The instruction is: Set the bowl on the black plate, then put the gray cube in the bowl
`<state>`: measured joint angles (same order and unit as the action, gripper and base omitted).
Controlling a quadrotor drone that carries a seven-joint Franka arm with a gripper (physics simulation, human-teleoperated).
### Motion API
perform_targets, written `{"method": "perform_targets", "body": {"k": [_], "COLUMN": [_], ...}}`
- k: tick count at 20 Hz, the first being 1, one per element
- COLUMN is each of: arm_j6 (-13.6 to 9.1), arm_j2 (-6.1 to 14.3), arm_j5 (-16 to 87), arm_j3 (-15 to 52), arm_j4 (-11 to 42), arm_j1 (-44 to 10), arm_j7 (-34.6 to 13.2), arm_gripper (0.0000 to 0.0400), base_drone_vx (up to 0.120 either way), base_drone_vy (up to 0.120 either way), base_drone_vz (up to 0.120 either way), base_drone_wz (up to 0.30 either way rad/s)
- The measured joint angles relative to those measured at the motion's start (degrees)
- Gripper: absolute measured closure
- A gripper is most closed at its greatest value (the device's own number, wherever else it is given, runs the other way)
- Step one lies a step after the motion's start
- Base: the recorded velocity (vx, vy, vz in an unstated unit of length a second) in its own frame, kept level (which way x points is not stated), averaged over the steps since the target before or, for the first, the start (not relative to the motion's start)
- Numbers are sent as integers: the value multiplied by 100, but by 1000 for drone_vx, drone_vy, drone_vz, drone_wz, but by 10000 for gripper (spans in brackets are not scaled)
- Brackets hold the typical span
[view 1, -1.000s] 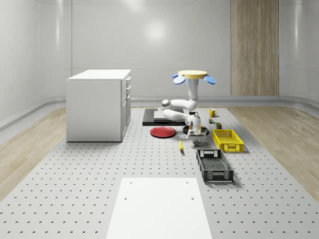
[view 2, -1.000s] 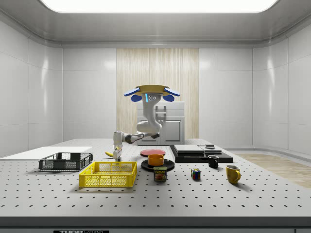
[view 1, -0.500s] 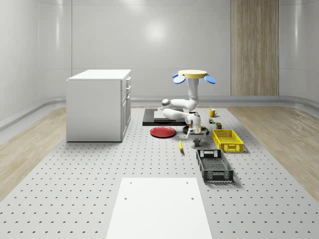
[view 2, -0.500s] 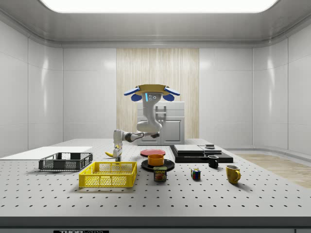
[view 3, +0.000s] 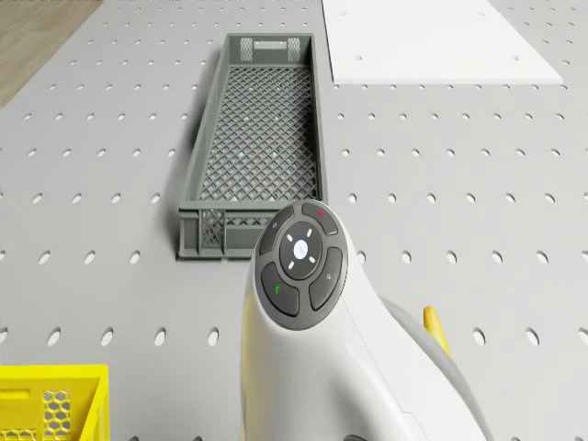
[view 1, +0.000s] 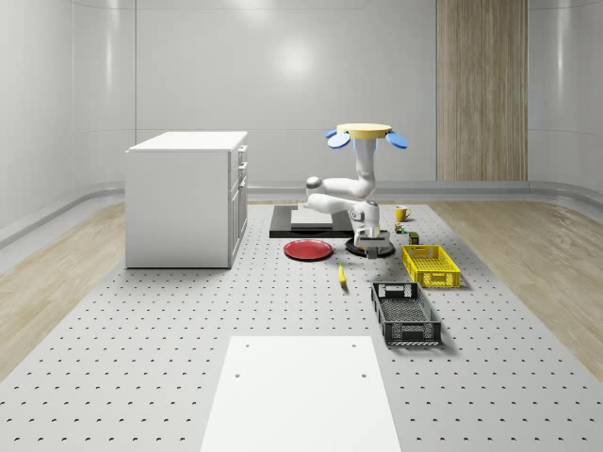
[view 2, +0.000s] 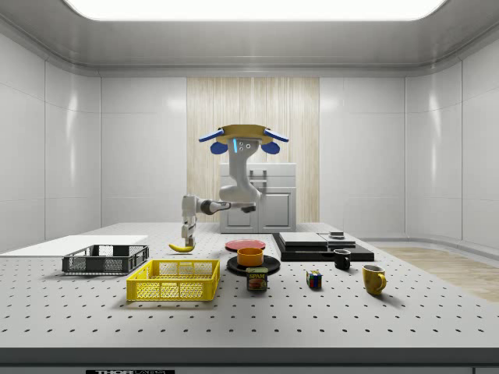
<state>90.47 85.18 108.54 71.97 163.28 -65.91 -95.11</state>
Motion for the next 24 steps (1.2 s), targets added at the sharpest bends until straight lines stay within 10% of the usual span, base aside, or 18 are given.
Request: {"method": "perform_targets", "body": {"k": [24], "arm_j6": [61], "arm_j2": [86], "arm_j5": [-91], "arm_j3": [71], "arm_j4": [9], "arm_j1": [-24], "arm_j7": [-27], "arm_gripper": [148], "base_drone_vx": [-120], "base_drone_vy": [15], "base_drone_vz": [15], "base_drone_wz": [0]}}
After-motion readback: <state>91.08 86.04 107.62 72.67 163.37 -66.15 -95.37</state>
